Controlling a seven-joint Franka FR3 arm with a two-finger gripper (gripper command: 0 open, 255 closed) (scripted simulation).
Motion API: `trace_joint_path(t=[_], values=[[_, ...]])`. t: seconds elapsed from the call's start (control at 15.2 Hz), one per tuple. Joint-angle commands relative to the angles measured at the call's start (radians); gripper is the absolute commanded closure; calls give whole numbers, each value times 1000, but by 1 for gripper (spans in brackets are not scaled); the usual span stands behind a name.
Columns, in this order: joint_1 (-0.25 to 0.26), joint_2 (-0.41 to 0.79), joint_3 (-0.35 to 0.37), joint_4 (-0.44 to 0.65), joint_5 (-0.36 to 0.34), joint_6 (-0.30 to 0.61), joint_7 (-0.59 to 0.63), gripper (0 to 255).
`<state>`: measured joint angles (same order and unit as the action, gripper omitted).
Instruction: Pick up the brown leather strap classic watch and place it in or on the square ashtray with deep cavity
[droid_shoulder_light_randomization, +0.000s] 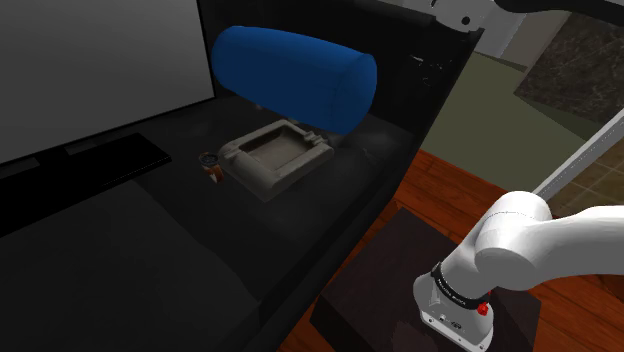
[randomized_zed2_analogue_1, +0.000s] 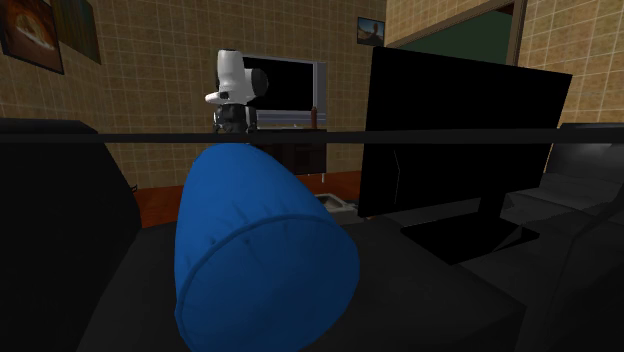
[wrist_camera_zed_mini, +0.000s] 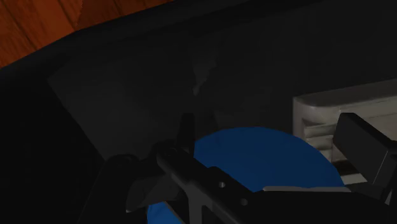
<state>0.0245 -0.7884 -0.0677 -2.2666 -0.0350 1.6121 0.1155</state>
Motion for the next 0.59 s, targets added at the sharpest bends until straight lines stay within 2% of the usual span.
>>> trace_joint_path(t=[0.0,0.53], values=[[0,0,0,0,0,0,0,0],[46,201,147,95,53,70,148,0]])
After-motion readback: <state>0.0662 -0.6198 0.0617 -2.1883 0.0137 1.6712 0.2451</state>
